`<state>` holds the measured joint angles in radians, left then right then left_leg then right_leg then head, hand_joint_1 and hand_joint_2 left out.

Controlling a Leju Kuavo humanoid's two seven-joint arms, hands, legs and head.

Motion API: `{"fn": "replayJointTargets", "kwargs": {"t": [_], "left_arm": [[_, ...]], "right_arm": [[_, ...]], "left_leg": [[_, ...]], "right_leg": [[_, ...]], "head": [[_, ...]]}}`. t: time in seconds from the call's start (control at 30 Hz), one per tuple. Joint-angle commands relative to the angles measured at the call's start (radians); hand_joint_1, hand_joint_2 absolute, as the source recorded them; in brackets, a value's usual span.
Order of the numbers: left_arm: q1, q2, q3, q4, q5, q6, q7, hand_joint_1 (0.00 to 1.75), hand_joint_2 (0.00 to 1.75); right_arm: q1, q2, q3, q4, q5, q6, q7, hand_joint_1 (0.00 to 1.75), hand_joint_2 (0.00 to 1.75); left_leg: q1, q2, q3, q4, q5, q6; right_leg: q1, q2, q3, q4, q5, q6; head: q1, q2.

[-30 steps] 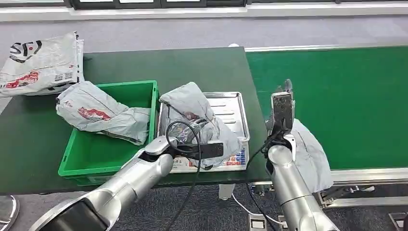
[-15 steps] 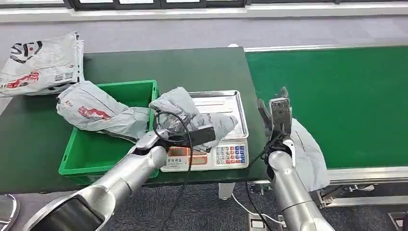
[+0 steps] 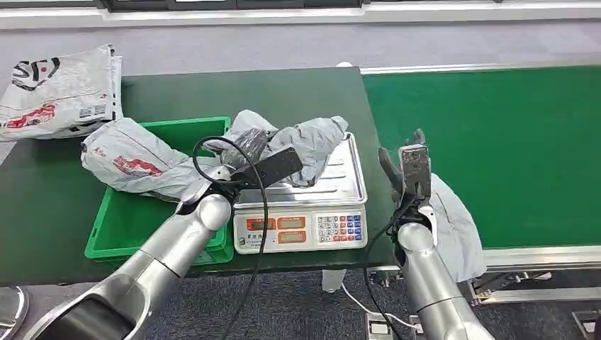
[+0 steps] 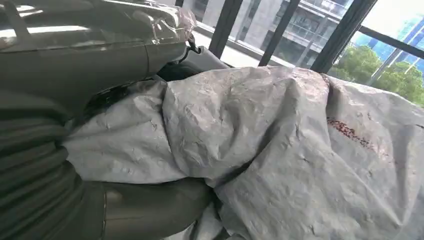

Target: Moved the parcel from conveyor to table for the left to box.

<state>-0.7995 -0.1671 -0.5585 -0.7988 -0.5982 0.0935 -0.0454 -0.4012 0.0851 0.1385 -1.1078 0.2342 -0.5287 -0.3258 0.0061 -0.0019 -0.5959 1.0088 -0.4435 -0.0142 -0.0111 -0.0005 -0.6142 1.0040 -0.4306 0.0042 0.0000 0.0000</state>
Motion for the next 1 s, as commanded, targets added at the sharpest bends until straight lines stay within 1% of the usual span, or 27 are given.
{"fn": "replayJointTargets", "kwargs": {"t": [0.03, 0.2, 0.23, 0.27, 0.3, 0.33, 0.37, 0.4, 0.47, 0.53, 0.57, 0.6, 0.63, 0.67, 0.73, 0.77, 0.83, 0.9, 0.93, 1.0], "left_arm": [[-0.011, 0.012, 0.063, 0.010, 0.002, -0.008, 0.002, 1.75, 1.75], [-0.011, 0.012, 0.063, 0.010, 0.002, -0.008, 0.002, 1.75, 1.75], [-0.062, 0.092, -0.036, -0.024, -0.124, 0.118, 0.128, 1.75, 1.75], [-0.131, 0.152, 0.011, 0.204, -0.626, 0.355, 0.630, 1.75, 1.75], [-0.158, 0.181, 0.091, 0.313, -0.864, 0.437, 0.523, 1.75, 1.75], [-0.174, 0.178, 0.138, 0.376, -0.889, 0.479, 0.491, 1.75, 1.75], [-0.176, 0.177, 0.150, 0.384, -0.895, 0.486, 0.483, 1.75, 1.75], [-0.173, 0.172, 0.151, 0.384, -0.898, 0.489, 0.485, 1.75, 1.75], [-0.170, 0.155, 0.153, 0.384, -0.918, 0.485, 0.505, 1.75, 1.75], [-0.170, 0.148, 0.152, 0.381, -0.921, 0.483, 0.508, 1.75, 1.75], [-0.170, 0.148, 0.152, 0.381, -0.921, 0.483, 0.508, 1.75, 1.75], [-0.170, 0.148, 0.152, 0.381, -0.921, 0.483, 0.508, 1.75, 1.75], [-0.170, 0.148, 0.152, 0.381, -0.921, 0.483, 0.508, 1.75, 1.75], [-0.165, 0.140, 0.179, 0.376, -0.921, 0.452, 0.511, 1.75, 1.75], [-0.157, 0.145, 0.188, 0.370, -0.923, 0.456, 0.505, 1.75, 1.75], [-0.144, 0.151, 0.222, 0.376, -0.925, 0.424, 0.522, 1.75, 1.75], [-0.119, 0.165, 0.269, 0.387, -0.916, 0.427, 0.504, 1.75, 1.75], [-0.109, 0.163, 0.316, 0.396, -0.889, 0.431, 0.476, 1.75, 1.75], [-0.104, 0.170, 0.323, 0.402, -0.907, 0.440, 0.486, 1.75, 1.75], [-0.099, 0.174, 0.332, 0.408, -0.912, 0.434, 0.491, 1.75, 1.75]], "right_arm": [[-0.030, -0.006, -0.055, 0.028, -0.004, 0.001, 0.005, 0.00, 1.75], [-0.030, -0.006, -0.055, 0.028, -0.004, 0.001, 0.005, 0.00, 1.75], [-0.027, 0.008, -0.079, 0.021, -0.023, -0.003, -0.006, 0.00, 1.75], [-0.025, 0.021, -0.087, 0.028, -0.020, -0.002, 0.008, 0.00, 1.75], [-0.026, 0.027, -0.086, 0.030, -0.013, -0.005, 0.010, 0.00, 1.75], [-0.027, 0.028, -0.086, 0.031, -0.011, -0.005, 0.011, 0.00, 1.75], [-0.027, 0.028, -0.086, 0.031, -0.010, -0.005, 0.011, 0.00, 1.75], [-0.027, 0.028, -0.086, 0.031, -0.010, -0.005, 0.011, 0.00, 1.75], [-0.028, 0.027, -0.087, 0.031, -0.011, -0.004, 0.011, 0.00, 1.75], [-0.028, 0.027, -0.087, 0.031, -0.011, -0.004, 0.012, 0.00, 1.75], [-0.028, 0.027, -0.087, 0.031, -0.011, -0.004, 0.012, 0.00, 1.75], [-0.028, 0.027, -0.087, 0.031, -0.011, -0.004, 0.012, 0.00, 1.75], [-0.028, 0.027, -0.087, 0.031, -0.011, -0.004, 0.012, 0.00, 1.75], [-0.031, 0.027, -0.088, 0.034, -0.011, 0.001, 0.014, 0.00, 1.75], [-0.034, 0.028, -0.089, 0.037, -0.010, 0.001, 0.015, 0.00, 1.75], [-0.041, 0.030, -0.088, 0.047, -0.006, 0.007, 0.019, 0.00, 1.75], [-0.058, 0.030, -0.089, 0.066, -0.003, 0.018, 0.023, 0.00, 1.75], [-0.066, 0.028, -0.086, 0.078, 0.000, 0.024, 0.023, 0.00, 1.75], [-0.074, 0.027, -0.084, 0.087, 0.003, 0.027, 0.023, 0.00, 1.75], [-0.076, 0.026, -0.083, 0.091, 0.003, 0.031, 0.023, 0.00, 1.75]], "left_leg": [[0.000, 0.001, 0.001, -0.001, 0.000, 0.000], [0.000, 0.001, 0.001, -0.001, 0.000, 0.000], [0.000, 0.001, 0.000, 0.000, 0.000, 0.000], [0.000, 0.001, 0.001, -0.001, 0.000, 0.000], [0.000, 0.002, -0.001, 0.000, 0.000, 0.000], [0.000, 0.004, 0.000, 0.000, -0.001, 0.000], [0.000, 0.009, 0.001, -0.001, -0.001, -0.001], [0.001, 0.007, 0.001, -0.001, 0.000, -0.001], [0.001, 0.011, 0.002, -0.003, 0.000, -0.002], [0.001, 0.010, 0.002, -0.003, 0.001, -0.002], [0.000, 0.005, -0.002, -0.001, 0.002, -0.002], [0.001, 0.002, 0.000, -0.001, 0.002, -0.002], [0.000, -0.001, -0.002, 0.000, 0.003, -0.003], [0.001, -0.003, -0.002, -0.001, 0.003, -0.003], [0.001, 0.000, -0.004, 0.000, 0.003, -0.003], [0.001, 0.000, -0.005, 0.000, 0.003, -0.003], [0.001, 0.001, -0.002, -0.002, 0.002, -0.003], [0.001, 0.002, -0.002, -0.002, 0.002, -0.003], [0.001, 0.001, -0.004, -0.001, 0.003, -0.003], [0.001, 0.003, -0.001, -0.003, 0.002, -0.003]], "right_leg": [[0.000, 0.001, 0.001, -0.001, 0.000, 0.000], [0.000, 0.001, 0.001, -0.001, 0.000, 0.000], [0.000, 0.000, 0.000, 0.000, 0.000, 0.000], [0.000, 0.000, 0.001, -0.002, 0.000, 0.000], [0.000, 0.002, -0.002, 0.000, 0.000, 0.000], [0.000, 0.004, -0.001, 0.000, 0.001, -0.001], [0.000, 0.008, -0.001, 0.001, 0.001, -0.001], [0.001, 0.007, -0.001, 0.000, 0.002, -0.001], [0.001, 0.010, -0.002, -0.001, 0.003, -0.003], [0.002, 0.009, -0.003, -0.002, 0.003, -0.005], [0.001, 0.004, -0.005, 0.001, 0.002, -0.004], [0.003, 0.001, -0.003, -0.001, 0.001, -0.004], [0.003, -0.001, -0.004, 0.000, 0.001, -0.004], [0.004, -0.003, -0.002, -0.001, 0.001, -0.003], [0.003, 0.000, -0.005, 0.001, 0.002, -0.004], [0.002, 0.000, -0.005, 0.001, 0.002, -0.004], [0.002, 0.002, -0.003, -0.001, 0.002, -0.004], [0.001, 0.002, -0.004, 0.000, 0.002, -0.004], [0.001, 0.001, -0.005, 0.001, 0.002, -0.004], [0.001, 0.004, -0.004, -0.001, 0.003, -0.004]], "head": [[0.000, 0.000], [0.000, 0.000], [0.000, 0.000], [0.000, 0.000], [0.000, 0.000], [0.000, 0.000], [0.000, 0.000], [0.000, 0.000], [0.000, 0.000], [0.000, 0.000], [0.000, 0.000], [0.000, 0.000], [0.000, 0.000], [0.000, 0.000], [0.000, 0.000], [0.000, 0.000], [0.000, 0.000], [0.000, 0.000], [0.000, 0.000], [0.000, 0.000]]}}
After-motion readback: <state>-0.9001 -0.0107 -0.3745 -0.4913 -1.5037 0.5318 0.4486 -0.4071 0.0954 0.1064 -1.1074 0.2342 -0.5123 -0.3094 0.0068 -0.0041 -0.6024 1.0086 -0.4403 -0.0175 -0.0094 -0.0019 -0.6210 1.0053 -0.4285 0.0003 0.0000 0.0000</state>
